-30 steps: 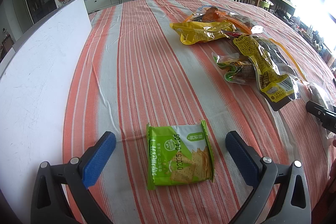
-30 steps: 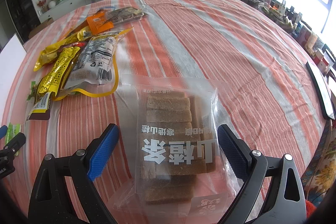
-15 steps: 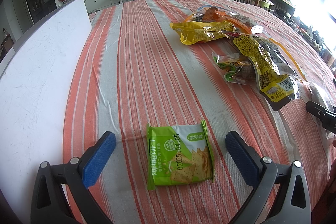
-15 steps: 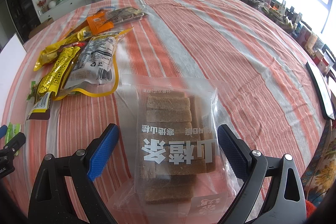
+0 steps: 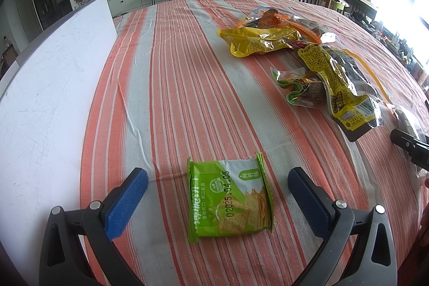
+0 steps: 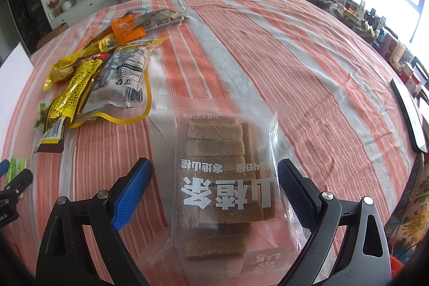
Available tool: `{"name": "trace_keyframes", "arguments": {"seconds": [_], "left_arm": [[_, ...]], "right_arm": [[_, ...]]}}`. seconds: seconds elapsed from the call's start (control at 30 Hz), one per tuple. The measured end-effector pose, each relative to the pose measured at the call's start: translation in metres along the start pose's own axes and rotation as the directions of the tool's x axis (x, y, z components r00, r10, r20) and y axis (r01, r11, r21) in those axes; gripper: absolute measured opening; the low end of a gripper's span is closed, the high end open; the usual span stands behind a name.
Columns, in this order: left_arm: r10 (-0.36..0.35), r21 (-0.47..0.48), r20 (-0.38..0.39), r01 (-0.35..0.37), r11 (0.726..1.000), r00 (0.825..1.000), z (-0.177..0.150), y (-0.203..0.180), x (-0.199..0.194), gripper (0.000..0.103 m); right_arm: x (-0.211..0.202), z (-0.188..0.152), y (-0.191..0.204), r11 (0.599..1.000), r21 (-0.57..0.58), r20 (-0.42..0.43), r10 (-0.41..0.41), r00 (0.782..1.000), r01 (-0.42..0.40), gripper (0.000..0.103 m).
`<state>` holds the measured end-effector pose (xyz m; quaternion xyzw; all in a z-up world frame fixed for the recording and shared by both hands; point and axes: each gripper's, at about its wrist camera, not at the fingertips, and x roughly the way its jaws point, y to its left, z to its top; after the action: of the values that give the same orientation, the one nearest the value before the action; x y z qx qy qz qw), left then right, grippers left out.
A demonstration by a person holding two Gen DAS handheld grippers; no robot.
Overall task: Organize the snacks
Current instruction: 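Grasp the clear bag of brown bars with the right tool, then lift the green cracker packet with the left tool while the right tool carries the brown-bar bag to the box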
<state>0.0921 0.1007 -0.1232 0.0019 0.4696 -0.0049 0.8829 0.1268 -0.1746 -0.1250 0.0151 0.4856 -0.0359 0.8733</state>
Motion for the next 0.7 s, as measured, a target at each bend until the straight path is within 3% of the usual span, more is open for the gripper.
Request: {"name": "trace_keyframes", "arguments": {"seconds": [0.57, 0.7], "left_arm": [[-0.001, 0.001, -0.005, 0.001, 1.000, 1.000, -0.0003, 0.0004, 0.0006, 0.103], [-0.014, 0.017, -0.090, 0.016, 1.000, 0.996, 0.0029, -0.0004, 0.0031, 0.103]], "right_arm": [[0.0008, 0.0005, -0.0007, 1.000, 0.000, 0.001, 0.001, 1.000, -0.001, 0.096], [0.0013, 0.0008, -0.0010, 1.000, 0.001, 0.000, 0.002, 1.000, -0.002, 0.096]]}}
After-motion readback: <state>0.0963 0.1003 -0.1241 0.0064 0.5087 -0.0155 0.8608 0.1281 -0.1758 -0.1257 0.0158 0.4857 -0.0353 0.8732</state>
